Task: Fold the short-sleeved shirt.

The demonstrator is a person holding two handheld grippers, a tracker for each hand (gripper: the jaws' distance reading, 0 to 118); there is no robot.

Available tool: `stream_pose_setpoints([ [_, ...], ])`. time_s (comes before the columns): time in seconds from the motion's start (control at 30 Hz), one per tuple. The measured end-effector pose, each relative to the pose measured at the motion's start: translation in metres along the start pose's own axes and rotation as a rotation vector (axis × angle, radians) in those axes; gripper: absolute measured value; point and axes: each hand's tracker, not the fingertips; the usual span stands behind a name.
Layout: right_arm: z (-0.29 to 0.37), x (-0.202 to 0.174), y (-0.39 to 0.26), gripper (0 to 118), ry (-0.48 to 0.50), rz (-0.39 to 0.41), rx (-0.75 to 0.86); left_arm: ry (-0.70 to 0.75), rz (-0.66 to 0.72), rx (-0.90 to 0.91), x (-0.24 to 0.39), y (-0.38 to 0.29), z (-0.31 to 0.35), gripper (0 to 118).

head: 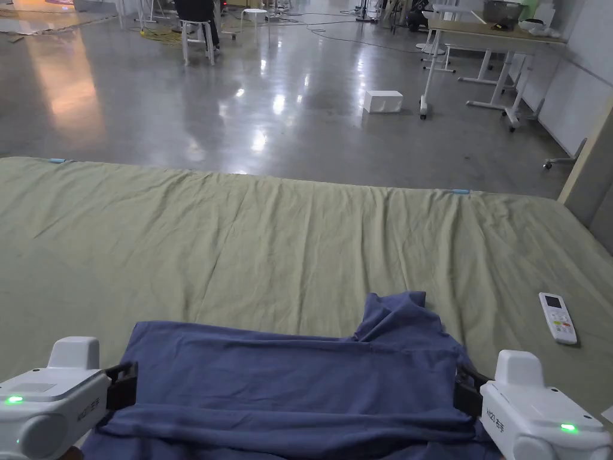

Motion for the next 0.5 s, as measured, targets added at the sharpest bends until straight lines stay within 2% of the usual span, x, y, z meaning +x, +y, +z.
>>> stream_pose_setpoints([
  [0.1, 0.033, -0.016, 0.005, 59, 0.004, -0.004, 0.146, -0.036, 0.01, 0.145, 0.014, 0.009, 0.033, 49],
  [0.17, 0.053, -0.026, 0.007, 40, -0.001, -0.004, 0.245, -0.013, -0.001, 0.215, 0.023, 0.012, 0.055, 40],
  [0.23, 0.071, -0.036, 0.01, 21, -0.022, 0.007, 0.325, 0.0, 0.004, 0.295, 0.03, 0.013, 0.073, 24],
  [0.3, 0.09, -0.046, 0.015, 15, -0.031, 0.067, 0.429, 0.016, 0.008, 0.364, 0.038, 0.01, 0.093, 21],
  [0.33, 0.095, -0.048, 0.015, 5, -0.034, 0.039, 0.423, -0.004, -0.008, 0.372, 0.04, 0.01, 0.099, 13],
  [0.4, 0.107, -0.057, 0.016, 2, -0.024, 0.024, 0.431, 0.026, -0.036, 0.384, 0.041, 0.007, 0.103, 7],
  [0.5, 0.117, -0.064, 0.017, 0, -0.03, 0.025, 0.458, 0.013, -0.045, 0.407, 0.038, 0.003, 0.114, 6],
])
